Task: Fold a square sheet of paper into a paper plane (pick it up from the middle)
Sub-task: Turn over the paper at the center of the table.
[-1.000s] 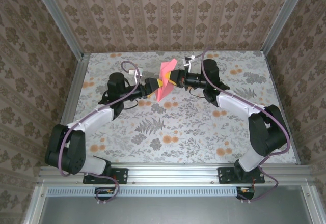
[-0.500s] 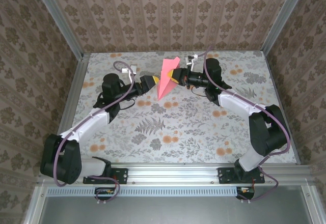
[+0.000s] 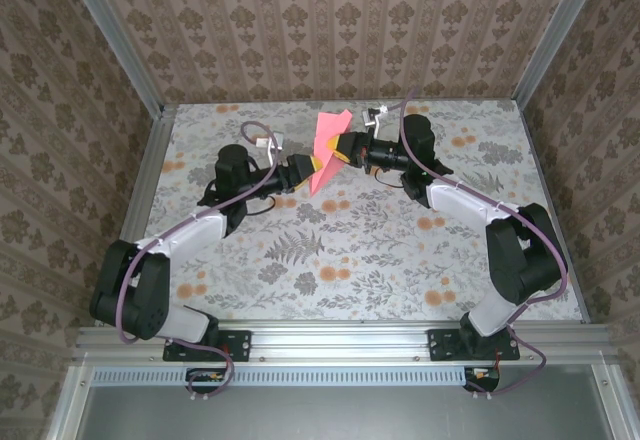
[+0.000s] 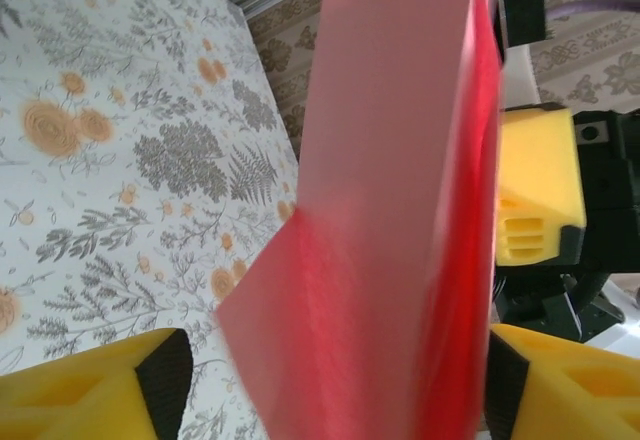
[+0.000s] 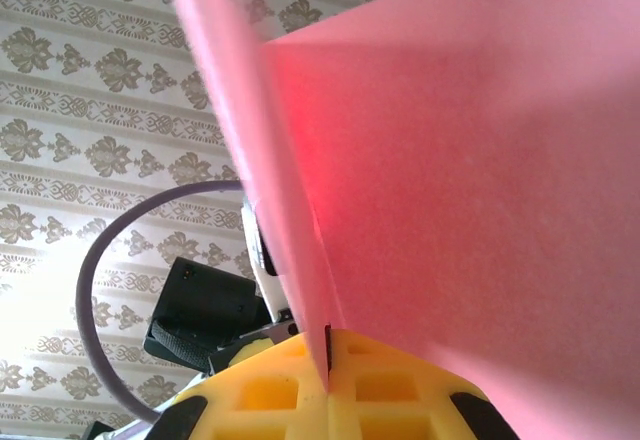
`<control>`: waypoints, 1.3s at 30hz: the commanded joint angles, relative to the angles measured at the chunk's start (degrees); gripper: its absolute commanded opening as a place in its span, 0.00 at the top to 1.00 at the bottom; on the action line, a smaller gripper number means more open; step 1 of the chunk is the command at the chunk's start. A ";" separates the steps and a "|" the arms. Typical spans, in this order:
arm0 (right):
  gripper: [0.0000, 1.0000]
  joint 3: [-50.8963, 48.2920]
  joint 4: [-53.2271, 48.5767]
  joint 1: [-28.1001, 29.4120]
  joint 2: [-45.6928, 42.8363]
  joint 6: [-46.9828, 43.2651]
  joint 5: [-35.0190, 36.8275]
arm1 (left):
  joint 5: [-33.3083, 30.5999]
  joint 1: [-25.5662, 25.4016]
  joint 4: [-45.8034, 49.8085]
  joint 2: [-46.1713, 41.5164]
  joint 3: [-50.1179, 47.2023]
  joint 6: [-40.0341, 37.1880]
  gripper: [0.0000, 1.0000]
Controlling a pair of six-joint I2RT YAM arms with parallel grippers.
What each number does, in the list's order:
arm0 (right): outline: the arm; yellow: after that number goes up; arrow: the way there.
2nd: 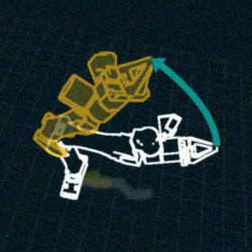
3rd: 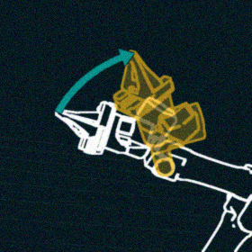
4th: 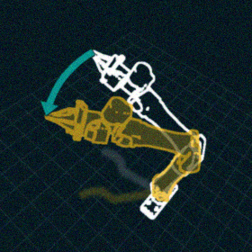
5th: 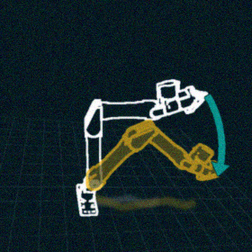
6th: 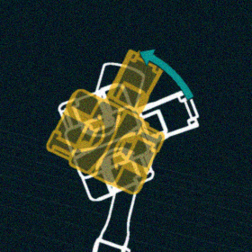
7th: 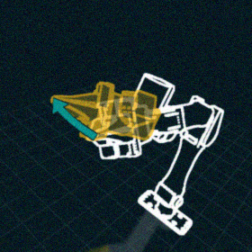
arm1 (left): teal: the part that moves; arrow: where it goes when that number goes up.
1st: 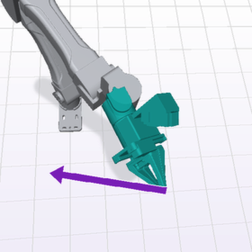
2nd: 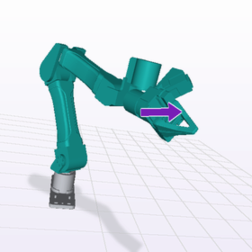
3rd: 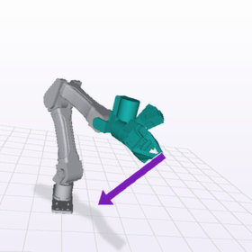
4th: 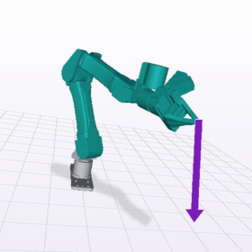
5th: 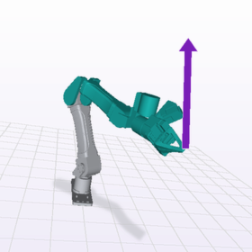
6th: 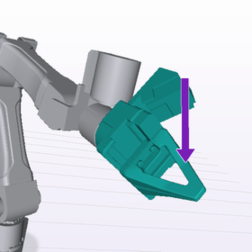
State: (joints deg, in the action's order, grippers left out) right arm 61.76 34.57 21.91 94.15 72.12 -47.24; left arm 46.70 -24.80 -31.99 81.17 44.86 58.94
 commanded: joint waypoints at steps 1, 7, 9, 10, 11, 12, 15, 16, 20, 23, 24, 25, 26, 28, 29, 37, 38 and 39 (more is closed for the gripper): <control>0.94 -0.84 2.85 0.15 0.73 0.99 -2.15 | 0.11 -0.29 -4.15 0.11 1.90 0.19 0.32; 0.94 -0.80 4.98 0.16 1.04 2.63 -2.52 | 0.37 -0.87 -3.98 0.04 2.89 -0.18 0.42; 0.94 -0.93 4.83 0.15 1.30 2.61 -2.50 | 0.41 -1.04 -3.96 0.04 3.11 -0.40 0.46; 0.94 -1.00 4.81 0.15 1.43 2.66 -2.59 | 0.32 -1.01 -3.92 0.04 3.05 -0.46 0.48; 0.94 -1.02 4.73 0.15 1.55 2.51 -2.57 | 0.16 -1.01 -3.96 0.05 3.08 -0.53 0.49; 0.94 -1.05 4.63 0.06 1.71 2.52 -2.59 | 0.15 -1.04 -3.88 0.05 3.17 -0.70 0.50; 0.94 -1.19 4.29 0.08 1.98 2.25 -2.52 | 0.06 -0.98 -3.71 0.06 3.21 -1.05 0.56; 0.94 -1.20 4.19 0.11 2.10 2.24 -2.50 | 0.07 -1.01 -3.65 0.02 3.17 -1.06 0.57; 0.94 -1.37 3.69 -0.11 2.23 1.81 -2.41 | -0.16 -1.04 -3.36 0.04 3.15 -1.40 0.63; 0.93 -1.38 3.47 -0.18 2.40 1.71 -2.33 | -0.27 -1.03 -3.17 0.03 3.21 -1.72 0.71; 0.92 -1.38 3.34 -0.16 2.36 1.58 -2.33 | -0.26 -1.00 -3.17 0.05 3.26 -1.80 0.73; 0.92 -1.43 3.17 -0.27 2.36 1.49 -2.26 | -0.25 -1.01 -3.17 -0.02 3.25 -1.94 0.76; 0.91 -1.46 2.99 -0.33 2.36 1.30 -2.24 | -0.27 -1.03 -3.03 0.04 3.27 -2.07 0.78; 0.90 -1.42 2.46 -0.47 2.27 0.97 -2.13 | -0.26 -1.00 -2.80 0.04 3.31 -2.41 0.82; 0.90 -1.46 2.20 -0.52 2.29 0.84 -2.11 | -0.29 -0.99 -2.82 0.04 3.22 -2.46 0.84; 0.67 -1.95 -2.71 -2.37 -0.17 -2.73 -1.43 | -1.37 -0.74 2.49 -0.21 3.90 -5.69 0.92; 0.63 -2.27 -4.66 -2.91 -1.08 -4.19 -0.92 | -1.85 -0.47 5.10 -0.39 4.24 -7.04 0.92; 0.58 -2.66 -7.37 -3.49 -2.14 -5.98 -0.04 | -2.51 -0.26 8.48 -0.61 4.72 -8.75 0.93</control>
State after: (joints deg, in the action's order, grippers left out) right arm 60.25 32.82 19.90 95.37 70.72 -48.21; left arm 45.50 -25.43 -29.56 81.17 46.65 55.00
